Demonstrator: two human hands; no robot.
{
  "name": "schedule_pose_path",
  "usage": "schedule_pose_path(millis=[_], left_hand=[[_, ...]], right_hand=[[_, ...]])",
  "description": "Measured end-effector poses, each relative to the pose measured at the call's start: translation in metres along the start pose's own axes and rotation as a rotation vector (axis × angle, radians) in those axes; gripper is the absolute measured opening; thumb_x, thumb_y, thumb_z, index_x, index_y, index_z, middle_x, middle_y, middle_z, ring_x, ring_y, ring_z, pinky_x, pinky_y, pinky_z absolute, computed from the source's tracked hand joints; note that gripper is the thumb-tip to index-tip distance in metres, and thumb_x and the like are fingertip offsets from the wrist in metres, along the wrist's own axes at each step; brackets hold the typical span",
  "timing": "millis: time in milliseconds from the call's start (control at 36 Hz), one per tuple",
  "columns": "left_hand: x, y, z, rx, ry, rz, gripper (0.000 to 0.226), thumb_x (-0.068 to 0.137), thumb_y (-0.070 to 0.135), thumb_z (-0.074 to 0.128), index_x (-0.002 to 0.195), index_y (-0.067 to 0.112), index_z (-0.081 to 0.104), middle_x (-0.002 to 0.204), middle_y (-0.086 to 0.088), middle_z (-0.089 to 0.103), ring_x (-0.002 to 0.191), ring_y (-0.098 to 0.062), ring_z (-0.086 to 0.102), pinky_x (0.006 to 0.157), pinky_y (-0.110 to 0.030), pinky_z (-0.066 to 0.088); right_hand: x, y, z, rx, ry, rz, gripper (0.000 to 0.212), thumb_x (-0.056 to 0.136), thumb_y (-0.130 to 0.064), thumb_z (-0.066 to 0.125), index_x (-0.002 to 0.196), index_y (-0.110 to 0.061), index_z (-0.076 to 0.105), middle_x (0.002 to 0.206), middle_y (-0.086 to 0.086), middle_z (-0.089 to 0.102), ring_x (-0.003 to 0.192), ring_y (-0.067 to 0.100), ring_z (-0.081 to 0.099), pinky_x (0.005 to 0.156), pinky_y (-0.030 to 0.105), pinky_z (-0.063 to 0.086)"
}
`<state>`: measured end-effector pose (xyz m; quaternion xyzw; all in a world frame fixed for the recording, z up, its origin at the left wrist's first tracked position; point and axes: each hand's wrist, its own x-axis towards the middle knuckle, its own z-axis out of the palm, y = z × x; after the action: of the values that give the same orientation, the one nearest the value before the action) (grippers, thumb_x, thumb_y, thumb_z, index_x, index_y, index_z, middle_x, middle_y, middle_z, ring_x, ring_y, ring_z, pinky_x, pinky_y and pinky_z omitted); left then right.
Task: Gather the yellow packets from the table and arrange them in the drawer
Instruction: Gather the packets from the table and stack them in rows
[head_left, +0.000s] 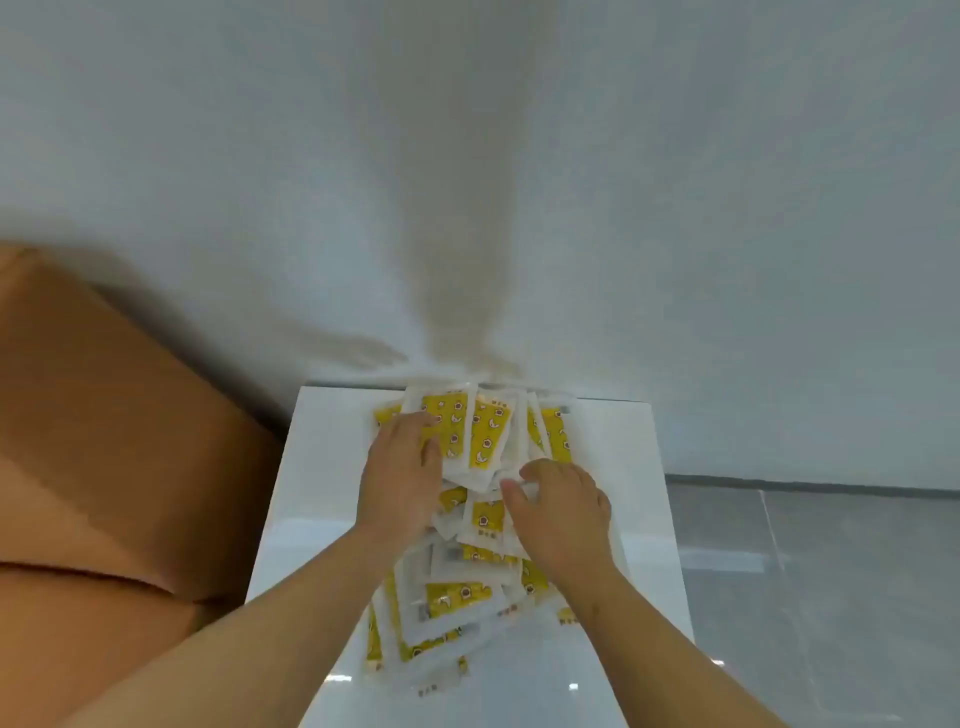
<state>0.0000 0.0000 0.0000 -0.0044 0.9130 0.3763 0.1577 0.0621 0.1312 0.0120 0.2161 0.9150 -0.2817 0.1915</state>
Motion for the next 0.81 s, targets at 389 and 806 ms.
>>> schedule_pose_path(millis=[389,806], left_hand=[[0.033,-0.043,0.047,0.392,-0.121,0.003,0.067,0.089,0.060,0.018,0.149,0.033,0.009,0.158,-0.004,0.001,0.145,-0.028,-0.007,0.117,-0.045,0.005],[-0.001,-0.052,0.032,-0.280,0.028,-0.020,0.037,0.088,0.004,0.058,0.086,0.041,0.056,0.101,0.015,0.047,0.101,0.006,0.046,0.095,-0.013,0.035]], right_hand=[[0.058,0.008,0.038,-0.141,0.029,0.083,0.081,0.088,-0.069,0.024,0.151,-0.023,0.002,0.160,-0.002,-0.003,0.146,0.027,-0.007,0.116,0.046,0.003],[0.036,-0.005,0.043,0.289,0.179,-0.047,0.049,0.096,-0.020,0.050,0.143,-0.018,0.036,0.152,-0.003,0.029,0.136,0.012,0.031,0.102,0.019,0.027]])
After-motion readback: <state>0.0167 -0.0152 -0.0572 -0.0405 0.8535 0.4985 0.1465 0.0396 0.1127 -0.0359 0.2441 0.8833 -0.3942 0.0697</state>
